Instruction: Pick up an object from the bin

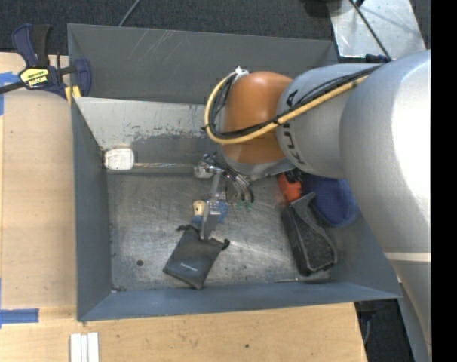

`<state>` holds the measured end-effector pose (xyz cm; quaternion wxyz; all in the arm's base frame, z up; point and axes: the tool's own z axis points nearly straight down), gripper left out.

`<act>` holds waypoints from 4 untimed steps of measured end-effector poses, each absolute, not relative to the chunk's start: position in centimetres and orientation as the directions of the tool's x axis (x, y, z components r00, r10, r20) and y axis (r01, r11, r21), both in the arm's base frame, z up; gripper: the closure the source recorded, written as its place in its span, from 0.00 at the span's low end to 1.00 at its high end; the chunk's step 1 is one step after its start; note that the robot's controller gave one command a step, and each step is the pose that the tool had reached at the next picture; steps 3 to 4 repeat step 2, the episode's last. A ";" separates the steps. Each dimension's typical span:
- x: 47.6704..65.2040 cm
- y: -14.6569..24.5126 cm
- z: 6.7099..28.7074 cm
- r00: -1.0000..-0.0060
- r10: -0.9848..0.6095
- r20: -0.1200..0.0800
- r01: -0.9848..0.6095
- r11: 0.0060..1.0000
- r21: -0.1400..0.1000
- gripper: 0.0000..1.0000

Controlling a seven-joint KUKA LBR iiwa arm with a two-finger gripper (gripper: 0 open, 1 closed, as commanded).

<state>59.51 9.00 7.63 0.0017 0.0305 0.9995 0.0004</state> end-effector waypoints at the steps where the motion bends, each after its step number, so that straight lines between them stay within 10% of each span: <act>1: 59.9 8.9 8.1 -0.998 0.062 -0.016 0.062 0.998 0.003 1.00; 2: 59.8 10.2 23.1 -1.000 0.012 -0.013 0.012 1.000 0.002 1.00; 4: 59.8 10.2 23.1 -1.000 0.012 -0.013 0.012 1.000 0.002 1.00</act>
Offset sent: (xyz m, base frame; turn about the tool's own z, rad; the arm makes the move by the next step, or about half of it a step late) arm 0.0000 0.0000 0.0000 0.0000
